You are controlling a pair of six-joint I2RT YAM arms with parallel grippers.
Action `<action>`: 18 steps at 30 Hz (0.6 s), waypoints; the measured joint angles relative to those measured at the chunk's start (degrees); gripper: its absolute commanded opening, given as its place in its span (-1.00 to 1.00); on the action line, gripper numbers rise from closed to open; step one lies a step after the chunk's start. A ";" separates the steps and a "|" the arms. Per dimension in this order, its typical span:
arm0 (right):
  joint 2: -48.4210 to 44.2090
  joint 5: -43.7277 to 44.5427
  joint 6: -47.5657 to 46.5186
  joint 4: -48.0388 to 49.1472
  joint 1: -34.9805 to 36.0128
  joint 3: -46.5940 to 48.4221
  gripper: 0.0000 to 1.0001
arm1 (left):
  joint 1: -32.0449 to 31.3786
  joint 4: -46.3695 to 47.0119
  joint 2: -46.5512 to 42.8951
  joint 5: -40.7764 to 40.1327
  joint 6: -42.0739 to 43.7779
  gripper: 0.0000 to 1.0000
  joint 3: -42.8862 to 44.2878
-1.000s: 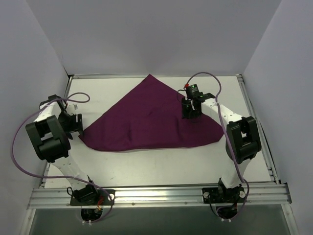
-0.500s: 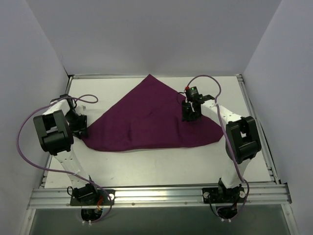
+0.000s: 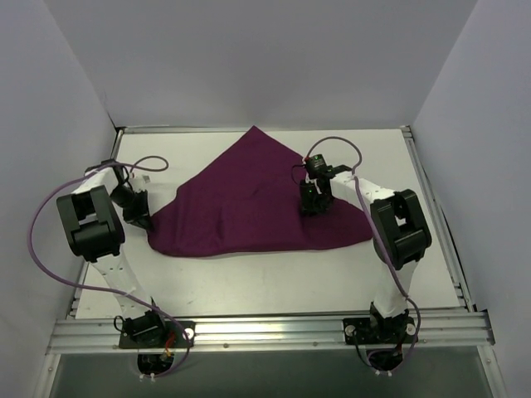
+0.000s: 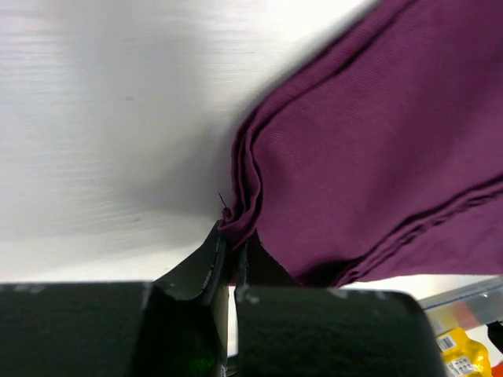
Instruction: Prepare the surgical pack
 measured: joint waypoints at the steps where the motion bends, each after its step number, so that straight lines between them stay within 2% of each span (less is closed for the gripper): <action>1: 0.11 -0.11 0.00 0.00 0.15 0.00 -0.51 | 0.00 -0.04 -0.28 1.09 0.00 -0.95 0.00; 6: 0.17 -0.15 -0.09 0.07 0.17 0.00 -0.51 | 0.00 -2.16 -4.26 7.30 0.13 -0.95 1.01; 11: 0.50 -0.22 -0.31 0.17 0.17 0.00 -0.51 | -0.83 -5.01 -9.90 12.70 0.31 -0.95 6.69; 18: 1.86 -0.22 -0.42 0.55 0.17 0.04 -0.51 | -6.38 -9.92 -15.23 15.34 1.81 -0.95 11.58</action>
